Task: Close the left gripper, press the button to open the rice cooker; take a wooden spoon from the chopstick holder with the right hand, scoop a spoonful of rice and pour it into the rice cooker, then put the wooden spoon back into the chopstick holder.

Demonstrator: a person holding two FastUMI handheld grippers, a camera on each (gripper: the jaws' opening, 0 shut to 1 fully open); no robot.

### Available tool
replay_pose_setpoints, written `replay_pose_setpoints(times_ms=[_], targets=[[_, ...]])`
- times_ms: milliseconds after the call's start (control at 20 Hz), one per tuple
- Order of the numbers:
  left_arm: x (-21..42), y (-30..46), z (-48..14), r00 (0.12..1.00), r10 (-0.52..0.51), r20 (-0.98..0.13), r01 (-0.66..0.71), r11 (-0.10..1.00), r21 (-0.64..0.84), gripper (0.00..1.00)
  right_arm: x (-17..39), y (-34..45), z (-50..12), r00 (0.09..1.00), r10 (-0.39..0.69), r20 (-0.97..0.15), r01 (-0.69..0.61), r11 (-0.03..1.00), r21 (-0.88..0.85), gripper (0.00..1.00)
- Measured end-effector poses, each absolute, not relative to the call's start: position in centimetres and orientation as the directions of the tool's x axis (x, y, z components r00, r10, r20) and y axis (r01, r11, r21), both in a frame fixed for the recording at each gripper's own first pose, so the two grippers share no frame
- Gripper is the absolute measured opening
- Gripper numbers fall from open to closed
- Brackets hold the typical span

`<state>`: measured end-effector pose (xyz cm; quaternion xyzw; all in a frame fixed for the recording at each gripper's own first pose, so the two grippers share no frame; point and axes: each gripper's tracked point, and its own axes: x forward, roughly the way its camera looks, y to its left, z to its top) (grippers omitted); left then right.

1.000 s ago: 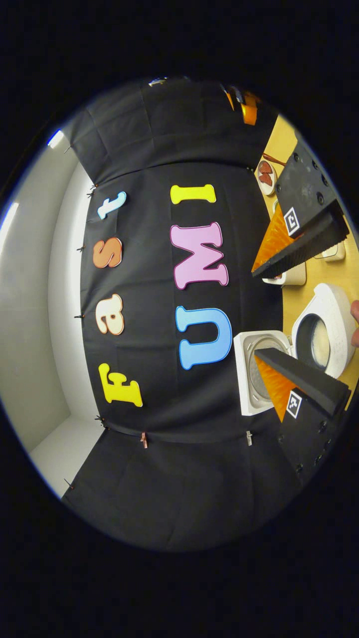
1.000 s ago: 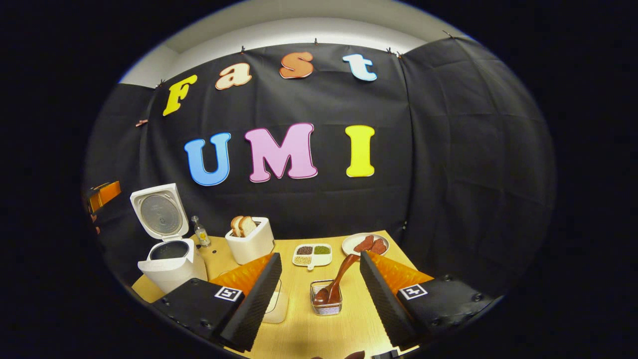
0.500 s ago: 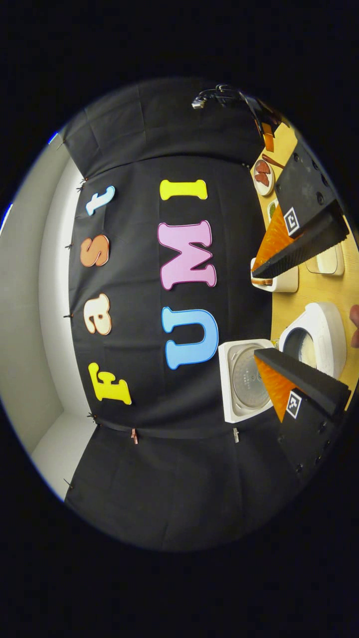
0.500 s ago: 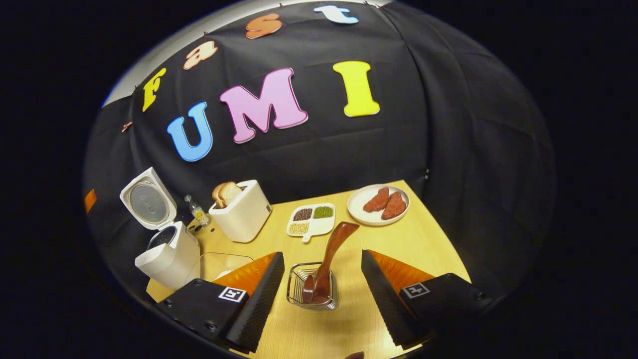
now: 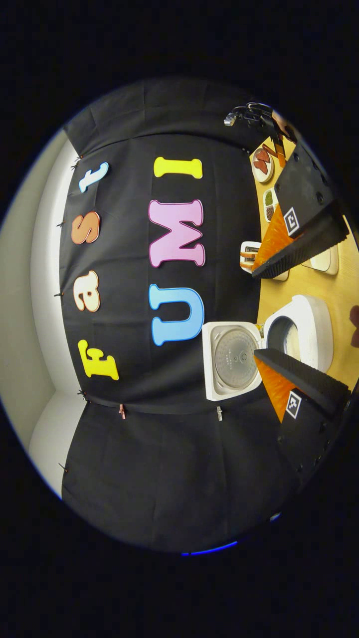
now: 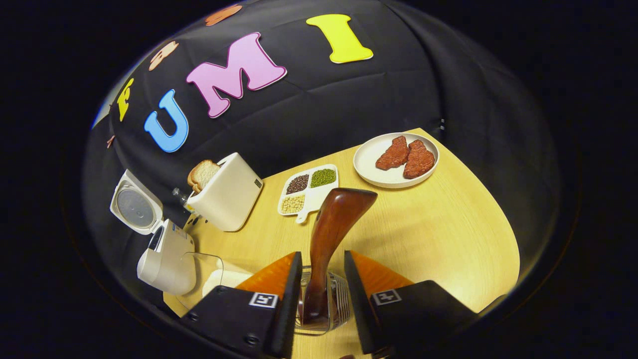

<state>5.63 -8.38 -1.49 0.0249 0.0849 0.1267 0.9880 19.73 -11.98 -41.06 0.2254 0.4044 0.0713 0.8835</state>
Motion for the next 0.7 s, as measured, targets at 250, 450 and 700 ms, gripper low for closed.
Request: replay_pose_setpoints(times_ms=[250, 450, 700], targets=[[4.4, -6.8, -0.9, 0.944, 0.297, -0.145, -0.276, 0.950, 0.146, 0.97, 19.9, -11.9, -40.7, 0.677, 0.319, -0.664, 0.031, 0.888, 0.459, 0.21], [4.2, -6.1, -0.9, 0.943, 0.298, -0.146, -0.279, 0.951, 0.134, 0.97, 19.3, -11.8, -39.0, 0.718, 0.289, -0.634, 0.043, 0.889, 0.455, 0.15], [3.7, -5.5, -1.0, 0.949, 0.278, -0.148, -0.263, 0.958, 0.111, 0.97, 19.3, -12.4, -35.8, 0.775, 0.244, -0.582, 0.033, 0.905, 0.423, 0.11]])
